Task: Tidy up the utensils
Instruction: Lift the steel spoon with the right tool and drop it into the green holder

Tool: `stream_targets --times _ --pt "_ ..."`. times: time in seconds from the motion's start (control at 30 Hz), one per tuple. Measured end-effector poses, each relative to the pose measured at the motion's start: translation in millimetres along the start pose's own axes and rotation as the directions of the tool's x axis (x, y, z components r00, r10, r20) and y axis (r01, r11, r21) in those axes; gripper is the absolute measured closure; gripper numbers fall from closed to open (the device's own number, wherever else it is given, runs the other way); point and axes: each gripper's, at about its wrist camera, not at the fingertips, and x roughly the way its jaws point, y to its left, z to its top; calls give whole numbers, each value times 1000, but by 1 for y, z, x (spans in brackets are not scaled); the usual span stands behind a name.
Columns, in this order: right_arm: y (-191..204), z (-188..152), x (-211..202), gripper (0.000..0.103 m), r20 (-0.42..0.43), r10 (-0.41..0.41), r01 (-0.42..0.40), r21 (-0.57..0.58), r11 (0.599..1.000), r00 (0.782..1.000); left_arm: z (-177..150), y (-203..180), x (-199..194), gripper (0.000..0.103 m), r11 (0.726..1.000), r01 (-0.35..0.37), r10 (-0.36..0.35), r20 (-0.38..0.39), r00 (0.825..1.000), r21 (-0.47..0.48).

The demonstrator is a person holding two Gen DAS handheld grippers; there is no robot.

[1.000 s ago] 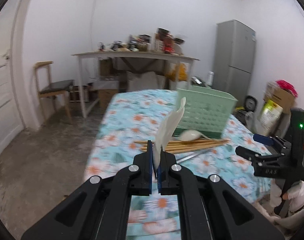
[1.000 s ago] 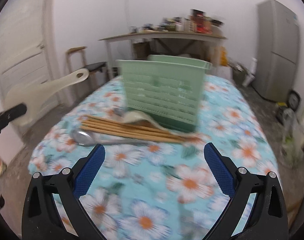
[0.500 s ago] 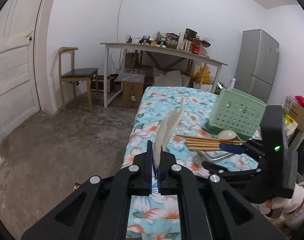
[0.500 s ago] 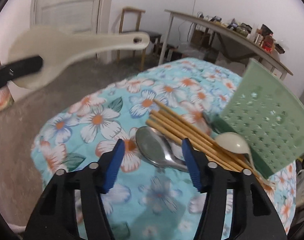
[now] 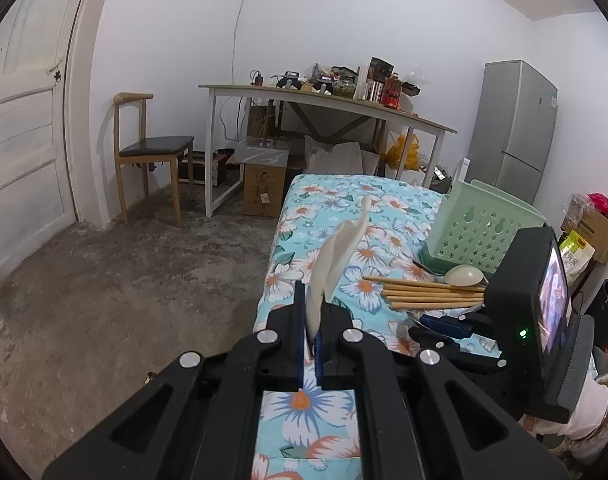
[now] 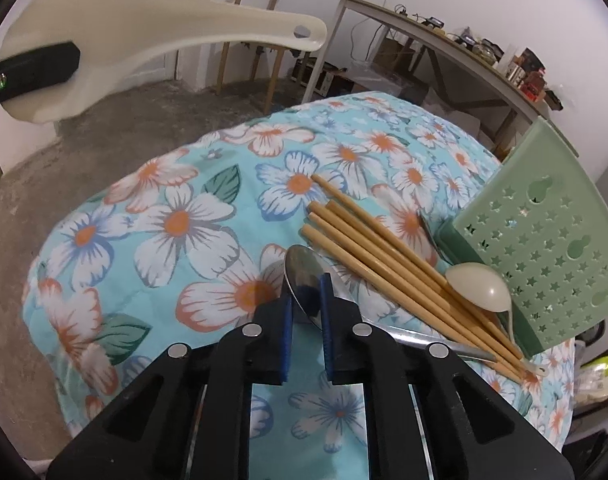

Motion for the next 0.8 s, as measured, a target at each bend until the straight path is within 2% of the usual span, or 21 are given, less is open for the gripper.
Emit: stream_targets --times 0.2,0.37,0.47,0.63,0.73,0.8 --pt "-20 2 -28 97 53 42 -46 67 997 998 8 -7 -13 100 1000 12 -13 35 999 18" --pt "-66 2 -63 99 106 129 -150 212 966 986 16 -26 -21 100 998 41 -44 72 996 41" --pt "-104 -3 -83 100 155 175 -217 319 923 972 20 -41 -23 100 996 57 -62 89 994 63" --pt "-173 -23 -105 102 250 255 -349 486 801 934 29 -62 -25 100 992 85 -94 101 990 91" --pt "-200 -32 -110 102 275 258 -371 543 753 926 38 -78 -21 100 984 93 -108 95 990 154" --pt "-209 -35 -113 102 286 257 -378 556 740 923 47 -92 -16 100 970 89 -112 91 990 228"
